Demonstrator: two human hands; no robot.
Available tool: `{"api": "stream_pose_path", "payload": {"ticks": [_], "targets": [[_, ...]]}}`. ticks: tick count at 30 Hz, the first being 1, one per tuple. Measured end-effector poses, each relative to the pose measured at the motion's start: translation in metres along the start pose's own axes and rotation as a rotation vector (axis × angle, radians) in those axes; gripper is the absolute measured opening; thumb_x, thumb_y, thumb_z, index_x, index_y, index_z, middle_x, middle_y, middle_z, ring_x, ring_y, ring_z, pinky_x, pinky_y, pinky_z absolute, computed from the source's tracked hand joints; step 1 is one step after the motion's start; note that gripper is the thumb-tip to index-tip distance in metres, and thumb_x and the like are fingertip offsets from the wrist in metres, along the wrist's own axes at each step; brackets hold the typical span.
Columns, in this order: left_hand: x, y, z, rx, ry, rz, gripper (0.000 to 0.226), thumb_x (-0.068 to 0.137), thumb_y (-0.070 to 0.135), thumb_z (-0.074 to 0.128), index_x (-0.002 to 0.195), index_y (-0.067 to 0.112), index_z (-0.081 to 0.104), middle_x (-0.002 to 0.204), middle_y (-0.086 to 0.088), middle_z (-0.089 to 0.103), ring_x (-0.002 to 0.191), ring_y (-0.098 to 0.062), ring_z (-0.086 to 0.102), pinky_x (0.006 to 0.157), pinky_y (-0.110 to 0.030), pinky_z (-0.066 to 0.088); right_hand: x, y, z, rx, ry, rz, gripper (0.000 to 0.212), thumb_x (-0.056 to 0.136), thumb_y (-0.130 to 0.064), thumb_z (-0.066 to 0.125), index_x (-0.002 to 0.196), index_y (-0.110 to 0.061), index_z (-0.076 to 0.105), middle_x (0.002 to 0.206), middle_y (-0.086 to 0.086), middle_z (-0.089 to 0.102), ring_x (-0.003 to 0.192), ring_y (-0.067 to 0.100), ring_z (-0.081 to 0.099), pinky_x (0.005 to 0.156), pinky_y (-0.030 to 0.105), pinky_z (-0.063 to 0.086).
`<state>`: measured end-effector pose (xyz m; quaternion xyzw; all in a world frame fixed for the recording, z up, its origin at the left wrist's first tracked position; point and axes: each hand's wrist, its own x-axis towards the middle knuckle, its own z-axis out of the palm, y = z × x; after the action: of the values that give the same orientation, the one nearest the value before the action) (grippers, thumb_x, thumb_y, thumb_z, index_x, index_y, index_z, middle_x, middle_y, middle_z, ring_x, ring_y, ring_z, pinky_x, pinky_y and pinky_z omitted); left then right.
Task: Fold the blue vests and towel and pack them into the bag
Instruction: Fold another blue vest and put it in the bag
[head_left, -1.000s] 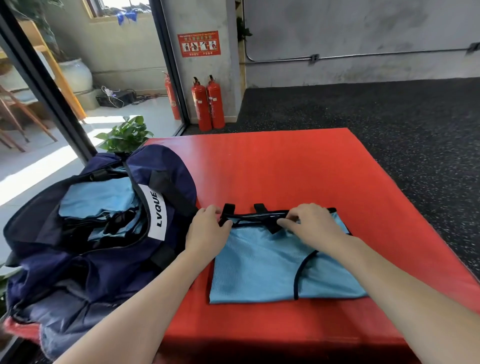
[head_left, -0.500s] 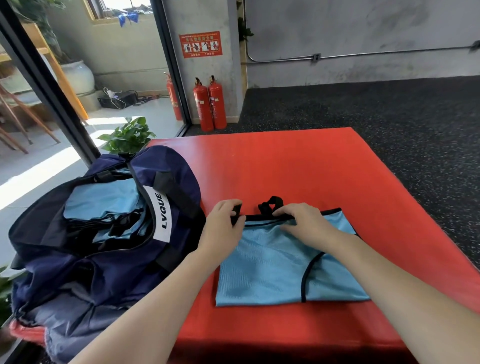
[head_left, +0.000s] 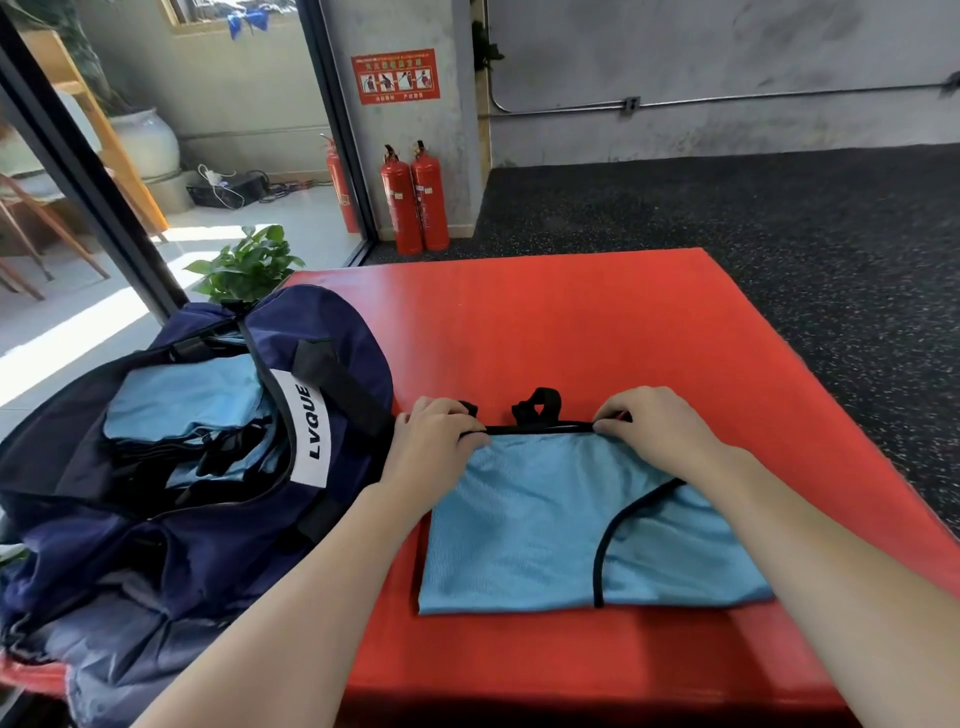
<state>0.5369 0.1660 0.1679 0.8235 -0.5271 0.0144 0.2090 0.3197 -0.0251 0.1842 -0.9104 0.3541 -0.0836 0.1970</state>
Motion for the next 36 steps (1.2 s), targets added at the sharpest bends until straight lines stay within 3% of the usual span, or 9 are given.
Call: {"api": "stream_pose_path", "payload": {"ticks": [3, 5, 9, 13, 17, 20, 24, 30, 36], "targets": [[0.004, 0.001, -0.002, 0.011, -0.01, -0.022, 0.021, 0.1, 0.037, 0.057, 0.107, 0.038, 0.076, 0.103, 0.011, 0.047, 0.104, -0.016, 0.037, 0.085, -0.034, 0.029, -0.002, 0.01, -0.007, 0.019, -0.011, 0.043, 0.009, 0.092, -0.035, 0.069, 0.094, -0.038, 0.077, 0.098, -0.013, 0.074, 0.097, 0.016, 0.065, 0.087, 0.04, 0.052], [0.007, 0.002, -0.006, -0.009, -0.03, -0.032, 0.022, 0.099, 0.033, 0.059, 0.115, 0.033, 0.075, 0.096, 0.009, 0.042, 0.099, -0.016, 0.04, 0.086, -0.034, 0.038, -0.005, 0.016, -0.01, 0.009, -0.01, 0.06, 0.01, 0.092, -0.034, 0.069, 0.096, -0.038, 0.077, 0.1, -0.012, 0.074, 0.098, 0.017, 0.065, 0.087, 0.04, 0.053], [0.01, 0.004, -0.012, -0.119, -0.047, -0.114, 0.022, 0.095, 0.026, 0.067, 0.116, 0.024, 0.074, 0.091, 0.005, 0.057, 0.079, -0.015, 0.056, 0.077, -0.039, 0.054, -0.011, 0.023, -0.014, 0.002, -0.008, 0.081, 0.012, 0.093, -0.032, 0.069, 0.099, -0.037, 0.077, 0.1, -0.012, 0.073, 0.096, 0.014, 0.064, 0.082, 0.034, 0.052], [0.008, 0.011, -0.008, -0.153, -0.025, -0.193, 0.014, 0.095, 0.02, 0.064, 0.107, 0.025, 0.063, 0.08, 0.01, 0.064, 0.071, -0.014, 0.061, 0.069, -0.041, 0.056, -0.017, 0.028, -0.017, 0.0, -0.015, 0.086, 0.009, 0.091, -0.032, 0.071, 0.095, -0.038, 0.077, 0.097, -0.012, 0.074, 0.095, 0.015, 0.066, 0.083, 0.038, 0.055], [0.011, 0.026, 0.002, -0.139, -0.039, -0.169, 0.01, 0.095, 0.024, 0.059, 0.105, 0.025, 0.058, 0.09, 0.006, 0.062, 0.083, -0.023, 0.061, 0.071, -0.039, 0.052, -0.024, 0.034, -0.024, 0.002, -0.05, 0.11, 0.006, 0.089, -0.033, 0.073, 0.086, -0.038, 0.075, 0.09, -0.013, 0.07, 0.089, 0.012, 0.064, 0.08, 0.039, 0.056], [0.018, 0.038, 0.016, -0.102, -0.1, -0.107, 0.03, 0.099, 0.037, 0.056, 0.124, 0.021, 0.059, 0.117, 0.001, 0.061, 0.11, -0.025, 0.057, 0.092, -0.044, 0.048, -0.03, 0.04, -0.03, 0.007, -0.071, 0.135, 0.008, 0.086, -0.036, 0.075, 0.078, -0.038, 0.072, 0.087, -0.013, 0.069, 0.084, 0.011, 0.064, 0.077, 0.04, 0.057], [0.027, 0.06, 0.038, 0.051, -0.168, -0.085, 0.058, 0.1, 0.059, 0.041, 0.144, 0.021, 0.046, 0.15, 0.002, 0.043, 0.138, -0.024, 0.038, 0.111, -0.048, 0.029, -0.043, 0.042, -0.036, 0.01, -0.119, 0.138, 0.013, 0.078, -0.043, 0.08, 0.072, -0.034, 0.073, 0.077, -0.014, 0.07, 0.075, 0.008, 0.065, 0.069, 0.036, 0.058], [0.028, 0.11, 0.065, 0.126, -0.262, -0.05, 0.082, 0.092, 0.077, 0.027, 0.153, 0.022, 0.028, 0.161, -0.007, 0.022, 0.146, -0.03, 0.017, 0.114, -0.056, 0.016, -0.071, 0.041, -0.046, -0.036, -0.241, 0.126, 0.023, 0.067, -0.051, 0.084, 0.067, -0.03, 0.074, 0.064, -0.006, 0.07, 0.062, 0.01, 0.064, 0.059, 0.035, 0.053], [0.019, 0.155, 0.077, 0.154, -0.339, 0.109, 0.074, 0.096, 0.072, 0.029, 0.158, 0.033, 0.018, 0.165, -0.013, 0.009, 0.152, -0.03, 0.003, 0.117, -0.057, 0.006, -0.103, 0.038, -0.051, -0.035, -0.409, 0.096, 0.026, 0.065, -0.049, 0.086, 0.067, -0.026, 0.075, 0.057, -0.015, 0.065, 0.054, -0.001, 0.053, 0.052, 0.019, 0.043]]}}
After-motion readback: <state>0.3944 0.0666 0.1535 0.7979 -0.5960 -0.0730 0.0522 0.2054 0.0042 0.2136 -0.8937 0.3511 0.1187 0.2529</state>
